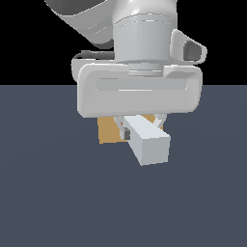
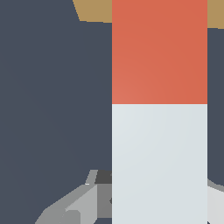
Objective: Insert the peg into the horizontal hole in a box.
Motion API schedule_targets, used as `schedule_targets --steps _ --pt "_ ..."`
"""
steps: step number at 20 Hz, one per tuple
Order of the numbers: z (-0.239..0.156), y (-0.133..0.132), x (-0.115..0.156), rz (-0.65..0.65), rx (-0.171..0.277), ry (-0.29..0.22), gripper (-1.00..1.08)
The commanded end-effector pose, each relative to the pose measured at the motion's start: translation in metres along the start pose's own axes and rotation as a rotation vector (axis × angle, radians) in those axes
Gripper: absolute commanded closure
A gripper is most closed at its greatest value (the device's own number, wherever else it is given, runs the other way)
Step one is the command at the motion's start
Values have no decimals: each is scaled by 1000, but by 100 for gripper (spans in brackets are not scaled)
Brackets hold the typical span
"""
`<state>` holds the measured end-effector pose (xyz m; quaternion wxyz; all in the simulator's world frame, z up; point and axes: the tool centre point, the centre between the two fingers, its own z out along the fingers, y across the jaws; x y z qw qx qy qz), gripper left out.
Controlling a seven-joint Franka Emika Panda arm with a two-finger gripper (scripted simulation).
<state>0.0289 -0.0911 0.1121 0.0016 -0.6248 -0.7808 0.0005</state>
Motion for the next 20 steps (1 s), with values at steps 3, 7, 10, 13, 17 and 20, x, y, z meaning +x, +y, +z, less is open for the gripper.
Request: schedule_targets --steps 3,7,10,13,17,20 --pt "-10 1 9 39 -3 -1 108" --pt "-13 1 13 54 -3 -2 108" --pt "-13 2 14 55 -3 -2 108" --pt "-11 1 14 54 1 -1 108" --pt "-15 3 13 56 -5 -2 108" --pt "-13 2 14 56 -2 -1 108"
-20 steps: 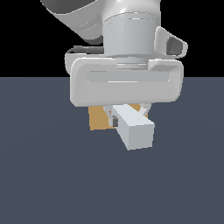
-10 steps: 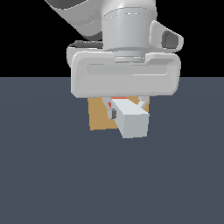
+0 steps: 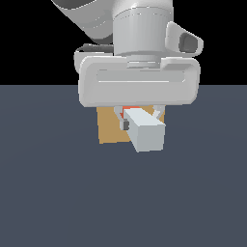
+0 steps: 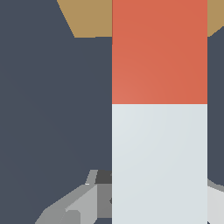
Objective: Insert the peg into the horizontal hole in a box.
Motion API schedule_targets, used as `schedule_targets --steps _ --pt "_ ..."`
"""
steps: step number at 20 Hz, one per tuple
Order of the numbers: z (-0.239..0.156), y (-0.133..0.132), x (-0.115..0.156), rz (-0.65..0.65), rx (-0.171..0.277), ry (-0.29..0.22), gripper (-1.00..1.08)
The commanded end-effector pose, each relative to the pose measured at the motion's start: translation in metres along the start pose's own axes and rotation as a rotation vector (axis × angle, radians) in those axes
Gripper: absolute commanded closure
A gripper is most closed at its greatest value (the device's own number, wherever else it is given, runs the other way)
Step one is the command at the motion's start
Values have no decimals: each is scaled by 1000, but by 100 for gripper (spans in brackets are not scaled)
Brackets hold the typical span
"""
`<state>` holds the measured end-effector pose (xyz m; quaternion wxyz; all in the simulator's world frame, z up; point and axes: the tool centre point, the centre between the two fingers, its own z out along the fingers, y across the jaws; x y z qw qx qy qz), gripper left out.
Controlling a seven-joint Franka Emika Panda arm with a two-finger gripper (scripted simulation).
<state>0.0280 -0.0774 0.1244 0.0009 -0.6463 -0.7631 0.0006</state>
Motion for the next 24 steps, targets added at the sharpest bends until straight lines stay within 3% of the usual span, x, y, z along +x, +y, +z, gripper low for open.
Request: schedule_targets --steps 1,7,18,24 --pt "0 0 0 0 -1 0 108" --pt "-1 0 22 0 -1 0 108" --pt "-2 -1 108 0 -4 -1 108" --pt "-2 0 123 0 -5 -1 108"
